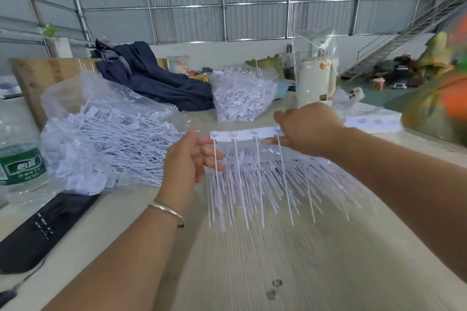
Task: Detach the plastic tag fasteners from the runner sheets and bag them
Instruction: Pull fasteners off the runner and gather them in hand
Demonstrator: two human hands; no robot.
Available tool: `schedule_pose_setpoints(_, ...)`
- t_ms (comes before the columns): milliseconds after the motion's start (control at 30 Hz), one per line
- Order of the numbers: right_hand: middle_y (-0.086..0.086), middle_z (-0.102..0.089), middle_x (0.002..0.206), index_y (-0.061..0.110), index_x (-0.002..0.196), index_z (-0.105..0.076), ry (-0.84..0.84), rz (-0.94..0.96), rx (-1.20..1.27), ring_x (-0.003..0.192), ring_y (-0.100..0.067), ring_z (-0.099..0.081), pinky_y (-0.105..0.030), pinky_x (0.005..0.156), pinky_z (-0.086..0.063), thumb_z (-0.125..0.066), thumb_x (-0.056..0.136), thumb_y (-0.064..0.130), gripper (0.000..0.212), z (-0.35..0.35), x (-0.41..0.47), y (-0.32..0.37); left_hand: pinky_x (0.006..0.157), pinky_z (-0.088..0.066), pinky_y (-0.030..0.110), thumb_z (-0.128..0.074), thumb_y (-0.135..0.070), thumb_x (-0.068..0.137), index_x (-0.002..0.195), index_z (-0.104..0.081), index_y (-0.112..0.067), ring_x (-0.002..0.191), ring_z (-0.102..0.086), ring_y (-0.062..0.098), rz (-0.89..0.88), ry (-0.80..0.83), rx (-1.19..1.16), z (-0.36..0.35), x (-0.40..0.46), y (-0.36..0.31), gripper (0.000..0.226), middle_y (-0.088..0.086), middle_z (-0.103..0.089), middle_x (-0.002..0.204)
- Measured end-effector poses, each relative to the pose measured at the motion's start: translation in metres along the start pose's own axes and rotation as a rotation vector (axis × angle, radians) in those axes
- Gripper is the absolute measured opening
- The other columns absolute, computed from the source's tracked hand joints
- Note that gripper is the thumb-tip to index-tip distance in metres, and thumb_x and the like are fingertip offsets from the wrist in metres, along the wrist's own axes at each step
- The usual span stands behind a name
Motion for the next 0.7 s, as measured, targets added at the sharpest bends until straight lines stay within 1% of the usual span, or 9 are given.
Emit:
schedule_pose_setpoints(67,0.001,-0.056,0.081,0.017,0.114,-0.044,0.012,-0.012,0.087,0.064,-0.021,-0.053,-0.028,0.052,-0.028,-0.028,0.09,0.071,0.061,-0.021,-0.001,0.015,0.032,-0.02,0.015,-0.047,-0.037,0.099,0.086,-0.06,-0.004,0.04,-0.061,0.02,0.02,0.041,0.12,0.0,0.0,0.003,0.038,0.011,-0.067,0.059)
schedule_pose_setpoints(167,0.003,-0.062,0.095,0.024,0.101,-0.047,0.045,-0.045,0.313,0.085,-0.023,-0.062,-0.031,0.069,-0.029,-0.051,0.09,0.052,0.03,-0.044,-0.01,0.035,0.034,-0.032,0.013,-0.068,-0.019,0.089,0.084,-0.067,-0.001,0.038,-0.058,0.017,-0.065,0.056,0.326,-0.001,-0.006,0.003,0.019,0.012,-0.066,0.059)
schedule_pose_setpoints(267,0.005,-0.06,0.087,0.024,0.085,-0.053,0.171,-0.214,0.913,0.086,-0.018,-0.058,-0.03,0.08,-0.034,-0.062,0.082,0.017,0.011,-0.064,-0.027,0.037,0.039,-0.035,0.009,-0.071,-0.007,0.084,0.086,-0.069,-0.002,0.042,-0.062,0.014,-0.102,0.086,0.394,-0.005,-0.008,0.001,0.005,0.009,-0.068,0.059)
schedule_pose_setpoints(333,-0.004,-0.061,0.085,0.014,0.085,-0.063,0.15,-0.306,1.381,0.072,-0.013,-0.055,-0.02,0.068,-0.041,-0.057,0.081,-0.004,0.019,-0.063,-0.037,0.033,0.041,-0.035,0.008,-0.073,-0.007,0.083,0.088,-0.069,-0.005,0.047,-0.065,0.013,-0.117,0.114,0.404,-0.01,-0.01,0.001,0.007,0.008,-0.07,0.061)
schedule_pose_setpoints(433,0.001,-0.063,0.07,0.005,0.08,-0.067,0.008,-0.393,1.745,0.051,-0.004,-0.046,-0.013,0.045,-0.034,-0.037,0.077,-0.021,0.04,-0.05,-0.045,0.023,0.043,-0.041,0.01,-0.074,-0.01,0.084,0.091,-0.068,-0.009,0.05,-0.067,0.013,-0.181,0.131,0.422,-0.017,-0.013,-0.001,0.009,0.005,-0.071,0.061)
schedule_pose_setpoints(500,-0.001,-0.07,0.076,0.0,0.085,-0.069,-0.048,-0.412,1.904,0.061,-0.006,-0.056,-0.012,0.046,-0.034,-0.032,0.074,-0.017,0.042,-0.045,-0.046,0.018,0.049,-0.047,0.013,-0.075,-0.012,0.083,0.091,-0.068,-0.012,0.051,-0.068,0.015,-0.215,0.127,0.45,-0.019,-0.013,-0.001,0.01,0.002,-0.071,0.062)
schedule_pose_setpoints(567,-0.01,-0.072,0.083,-0.003,0.09,-0.07,-0.041,-0.406,1.956,0.075,-0.011,-0.063,-0.012,0.053,-0.041,-0.043,0.075,0.002,0.032,-0.043,-0.045,0.021,0.048,-0.045,0.014,-0.075,-0.011,0.083,0.092,-0.067,-0.011,0.047,-0.065,0.014,-0.197,0.138,0.458,-0.019,-0.012,0.003,0.012,0.003,-0.071,0.064)
schedule_pose_setpoints(633,-0.011,-0.07,0.082,0.0,0.088,-0.072,-0.026,-0.358,1.869,0.077,-0.01,-0.063,-0.014,0.067,-0.047,-0.061,0.086,0.016,0.019,-0.043,-0.044,0.03,0.044,-0.041,0.013,-0.075,-0.012,0.083,0.093,-0.068,-0.01,0.046,-0.063,0.013,-0.138,0.176,0.448,-0.02,-0.012,0.01,0.013,0.006,-0.072,0.065)
schedule_pose_setpoints(700,-0.012,-0.064,0.076,0.001,0.085,-0.071,0.027,-0.271,1.728,0.073,-0.014,-0.06,-0.028,0.077,-0.049,-0.067,0.09,0.023,0.024,-0.045,-0.042,0.043,0.041,-0.037,0.014,-0.076,-0.014,0.082,0.094,-0.069,-0.012,0.051,-0.065,0.012,-0.045,0.216,0.383,-0.02,-0.011,0.016,0.014,0.006,-0.074,0.071)
Point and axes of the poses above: each hand's wrist, its own x-axis towards the middle knuckle, its own z-axis out of the back of the hand, y = z × x, the point moved 6 cm from there along x, towards the middle knuckle
